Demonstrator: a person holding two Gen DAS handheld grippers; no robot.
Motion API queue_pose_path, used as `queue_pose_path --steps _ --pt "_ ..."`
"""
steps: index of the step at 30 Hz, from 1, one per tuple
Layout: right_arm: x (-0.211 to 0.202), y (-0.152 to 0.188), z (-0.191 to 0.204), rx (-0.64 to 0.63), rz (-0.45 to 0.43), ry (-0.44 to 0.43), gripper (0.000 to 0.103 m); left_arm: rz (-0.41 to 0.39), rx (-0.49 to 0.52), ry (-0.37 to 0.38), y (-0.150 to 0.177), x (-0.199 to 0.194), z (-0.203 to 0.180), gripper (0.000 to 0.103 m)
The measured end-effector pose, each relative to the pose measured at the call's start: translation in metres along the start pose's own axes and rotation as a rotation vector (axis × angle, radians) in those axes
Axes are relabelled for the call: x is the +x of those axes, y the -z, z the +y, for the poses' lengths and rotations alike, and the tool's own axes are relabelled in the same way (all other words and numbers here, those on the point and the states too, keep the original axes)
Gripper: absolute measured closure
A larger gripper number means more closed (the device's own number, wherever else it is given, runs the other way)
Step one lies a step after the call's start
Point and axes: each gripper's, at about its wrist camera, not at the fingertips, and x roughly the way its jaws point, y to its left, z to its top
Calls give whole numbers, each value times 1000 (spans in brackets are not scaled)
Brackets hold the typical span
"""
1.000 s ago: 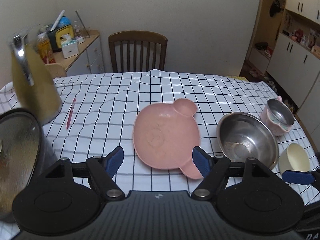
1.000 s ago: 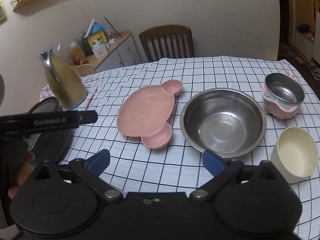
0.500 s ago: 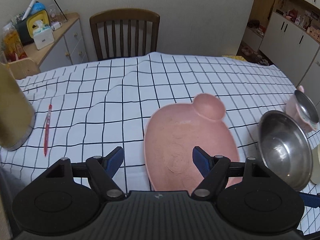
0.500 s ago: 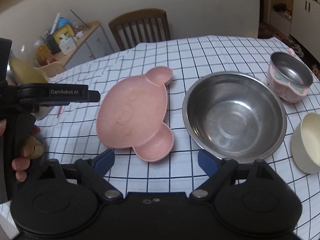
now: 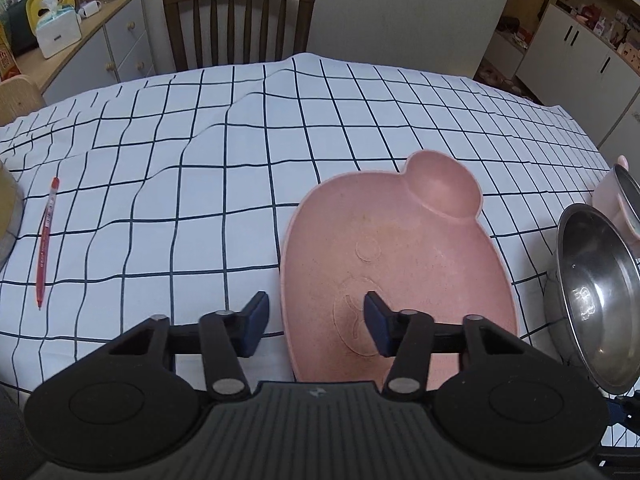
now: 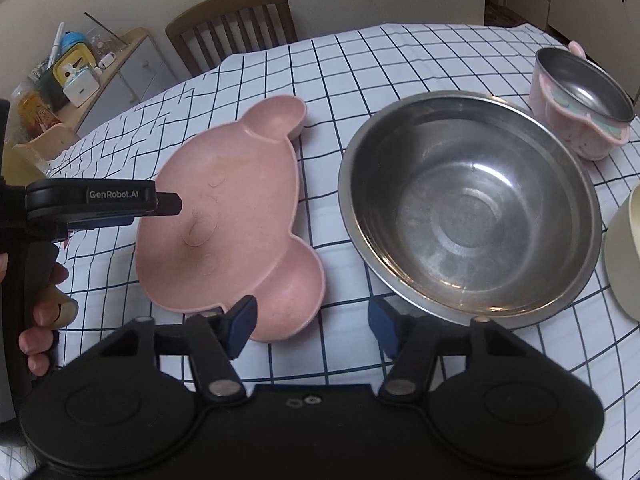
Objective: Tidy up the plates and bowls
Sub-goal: 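Close the left tool on the pink bear-shaped plate rim, then lift the pink plate with the left tool and carry it over the white plate stack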
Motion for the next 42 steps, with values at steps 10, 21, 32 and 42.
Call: queue_pose_path --steps 10,21,32,42 --pt "9 -1 1 8 23 -2 66 24 -30 -14 1 9 7 78" --pt "14 -1 3 26 31 -6 88 17 -64 0 4 6 19 93" --pt "6 5 4 0 18 0 89 25 -64 18 16 -5 21 94" --pt "-16 19 3 -20 15 -38 89 20 -81 14 36 -36 22 94"
